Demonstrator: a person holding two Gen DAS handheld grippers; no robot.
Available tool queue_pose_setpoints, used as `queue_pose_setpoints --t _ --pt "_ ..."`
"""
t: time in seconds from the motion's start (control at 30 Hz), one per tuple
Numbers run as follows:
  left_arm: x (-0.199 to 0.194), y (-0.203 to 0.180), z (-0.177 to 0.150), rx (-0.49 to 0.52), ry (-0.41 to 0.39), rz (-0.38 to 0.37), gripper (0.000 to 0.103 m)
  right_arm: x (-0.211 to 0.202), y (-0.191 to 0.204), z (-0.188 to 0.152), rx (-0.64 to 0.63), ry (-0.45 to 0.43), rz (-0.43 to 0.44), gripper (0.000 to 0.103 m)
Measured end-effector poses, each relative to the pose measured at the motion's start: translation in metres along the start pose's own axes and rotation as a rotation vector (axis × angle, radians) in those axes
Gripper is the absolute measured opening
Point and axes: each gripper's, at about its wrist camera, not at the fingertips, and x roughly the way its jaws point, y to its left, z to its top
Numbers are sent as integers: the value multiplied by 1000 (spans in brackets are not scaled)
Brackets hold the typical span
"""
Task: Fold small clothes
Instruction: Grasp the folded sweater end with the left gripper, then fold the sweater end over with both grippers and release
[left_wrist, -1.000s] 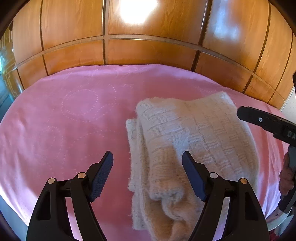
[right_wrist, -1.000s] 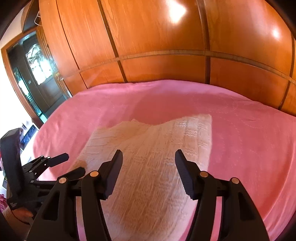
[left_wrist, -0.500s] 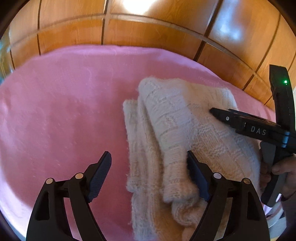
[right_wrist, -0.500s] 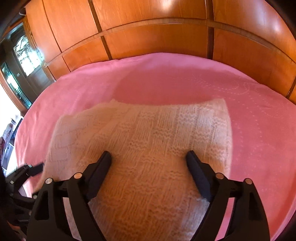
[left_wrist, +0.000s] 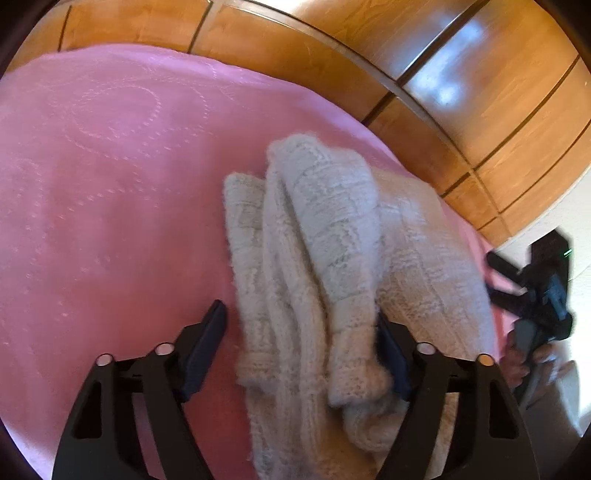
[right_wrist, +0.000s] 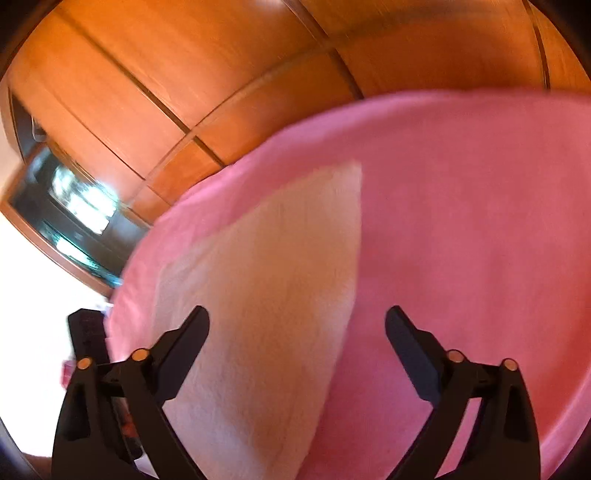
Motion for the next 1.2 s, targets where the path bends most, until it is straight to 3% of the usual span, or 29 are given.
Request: queue_pose_setpoints --t 0.1,0.2,0.23,0.3,0.5,0.63,0.83,0.97,1.07,1.13,1.2 --pt "-1 3 -2 -19 7 -64 59 20 -2 -13 40 85 129 82" --pt "-3 7 -4 -35 8 -122 47 35 5 -22 36 88 135 80" --pt "-5 7 -5 -42 7 -137 43 35 9 -22 34 91 129 76" --pt "-11 6 -7 -49 4 -169 38 28 17 -20 24 75 130 54" --pt "-19 -25 -11 -20 12 -253 35 -23 50 -26 -88 -19 117 47" --pt "-6 -85 -13 71 47 -324 35 -85 44 -28 -113 -129 74 46" --pt "45 -211 4 226 101 -428 35 -189 -13 -31 -52 -302 -81 46" --pt "92 -291 1 378 167 -400 35 -233 -79 -41 84 -370 -160 49" --pt "144 -325 -17 473 247 -263 35 -234 -139 -62 220 -346 -238 53" --pt "171 -334 -34 553 256 -127 45 -216 -176 -86 312 -289 -284 61" --pt "174 -335 -37 527 234 -127 48 -218 -187 -102 349 -345 -232 69"
